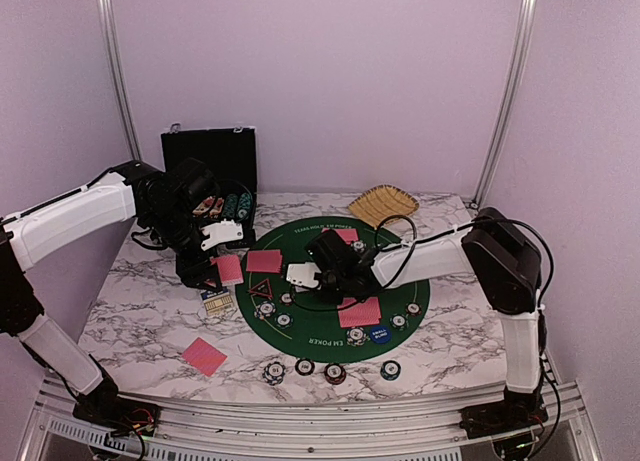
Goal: Distribute texas hold em gaming equipment
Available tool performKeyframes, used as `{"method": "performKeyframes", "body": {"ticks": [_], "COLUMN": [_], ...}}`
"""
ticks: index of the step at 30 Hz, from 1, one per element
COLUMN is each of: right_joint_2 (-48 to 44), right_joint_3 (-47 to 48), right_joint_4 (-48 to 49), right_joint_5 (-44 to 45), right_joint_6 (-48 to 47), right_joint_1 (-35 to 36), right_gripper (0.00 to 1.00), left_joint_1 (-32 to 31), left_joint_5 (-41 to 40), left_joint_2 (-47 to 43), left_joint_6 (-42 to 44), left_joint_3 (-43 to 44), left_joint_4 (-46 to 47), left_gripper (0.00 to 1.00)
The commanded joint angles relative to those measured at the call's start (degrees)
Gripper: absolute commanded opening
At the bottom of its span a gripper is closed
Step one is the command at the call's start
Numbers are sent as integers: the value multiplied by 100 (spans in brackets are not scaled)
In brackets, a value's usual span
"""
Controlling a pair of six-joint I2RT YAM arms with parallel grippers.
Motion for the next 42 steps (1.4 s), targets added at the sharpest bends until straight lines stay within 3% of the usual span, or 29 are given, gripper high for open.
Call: {"method": "performKeyframes", "body": {"ticks": [1,8,14,19,24,28,31,34,42], "right_joint_2": [-156,-249,-685,-1225,-1914,-2000,-1697,-1360,-1317], "right_joint_3": [122,126,27,107,90,240,387,677,-555], "right_joint_4": [-501,-701,-402,-57,295,202,139,-193,1698], "right_joint_5": [-355,-404,-530,-881,-2095,-2871,-4262,-4550,-5480], "right_joint_6": [422,475,886,2092,4044,5078,5319,5625,8091], "right_joint_1": [74,102,68,-364,-1322,-1729,-2014,-2039,-1942], "right_gripper": [6,27,55,73,99,99,99,99,99], "left_joint_1": [3,3,3,3,3,3,3,3,3], "left_joint_5": [10,20,14,5,0,-7,10,23,-3], "left_joint_2": [-111,-83,-104,-119,-154,-165,-155,-137,-128], "left_joint_6": [-32,-38,-37,-37,-33,-28,-28,-36,-18], "left_joint_3": [102,103,85,102,78,89,110,121,155], "left_joint_4": [-63,-59,-63,-63,-63,-63,-63,-63,-63], "left_gripper": [0,0,0,0,0,0,0,0,0]}}
